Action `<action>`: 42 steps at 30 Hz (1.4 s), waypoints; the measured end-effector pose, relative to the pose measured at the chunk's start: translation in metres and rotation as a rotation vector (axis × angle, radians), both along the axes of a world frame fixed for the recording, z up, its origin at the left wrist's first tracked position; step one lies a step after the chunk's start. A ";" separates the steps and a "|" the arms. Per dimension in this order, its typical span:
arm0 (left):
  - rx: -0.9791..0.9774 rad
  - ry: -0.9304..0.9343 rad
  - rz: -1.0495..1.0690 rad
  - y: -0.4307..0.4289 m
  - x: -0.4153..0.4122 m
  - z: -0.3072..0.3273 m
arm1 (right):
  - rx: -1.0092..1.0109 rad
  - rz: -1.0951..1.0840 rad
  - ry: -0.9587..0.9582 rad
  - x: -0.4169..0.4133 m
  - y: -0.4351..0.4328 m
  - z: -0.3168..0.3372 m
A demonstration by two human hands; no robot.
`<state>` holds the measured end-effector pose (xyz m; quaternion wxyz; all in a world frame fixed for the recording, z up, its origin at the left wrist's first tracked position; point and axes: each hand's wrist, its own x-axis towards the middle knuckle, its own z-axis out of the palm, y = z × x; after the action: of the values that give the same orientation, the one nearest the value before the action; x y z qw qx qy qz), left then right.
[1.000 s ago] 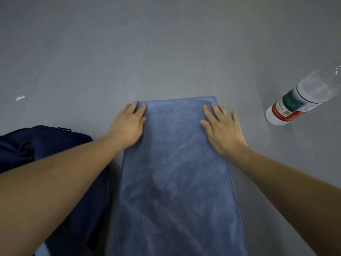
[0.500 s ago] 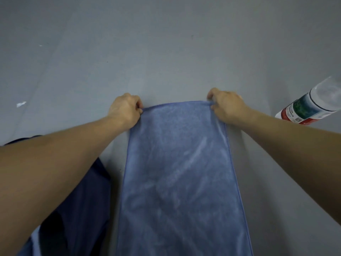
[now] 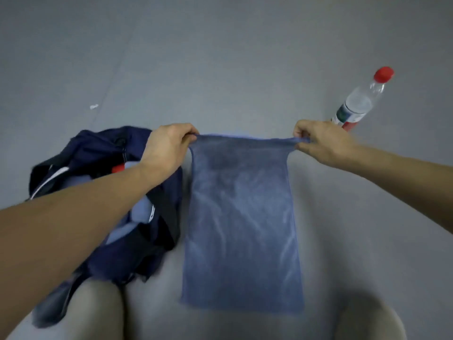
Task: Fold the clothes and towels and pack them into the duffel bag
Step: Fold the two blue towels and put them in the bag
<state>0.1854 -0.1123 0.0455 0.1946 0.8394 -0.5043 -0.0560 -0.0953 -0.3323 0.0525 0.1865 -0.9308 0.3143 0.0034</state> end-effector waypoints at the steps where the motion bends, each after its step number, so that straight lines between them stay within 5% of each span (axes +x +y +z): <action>1: -0.001 0.005 -0.011 0.024 -0.016 0.005 | -0.017 0.032 0.003 -0.017 0.023 0.005; 5: -0.048 -0.026 -0.093 0.111 -0.069 -0.003 | -0.119 0.235 -0.094 -0.078 0.094 -0.002; 16: 0.365 -0.046 -0.470 0.253 -0.140 -0.097 | 0.073 0.555 0.130 -0.161 0.225 -0.113; 19: 0.337 -0.033 -0.451 0.241 -0.142 -0.108 | 0.106 0.558 0.194 -0.148 0.228 -0.125; 23: 0.144 -0.074 -0.348 0.175 -0.143 -0.115 | 0.024 0.298 0.025 -0.090 0.211 -0.133; 30: 0.479 -0.018 -0.190 0.075 -0.131 -0.170 | -0.070 0.227 0.287 -0.058 0.142 -0.169; 42: 0.481 -0.106 -0.292 0.041 -0.069 -0.164 | -0.077 0.086 0.327 -0.067 0.091 -0.167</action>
<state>0.1169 -0.0714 -0.1187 -0.0465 0.7819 -0.6014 -0.1576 -0.1619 -0.2411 -0.1141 0.0967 -0.9370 0.3002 0.1505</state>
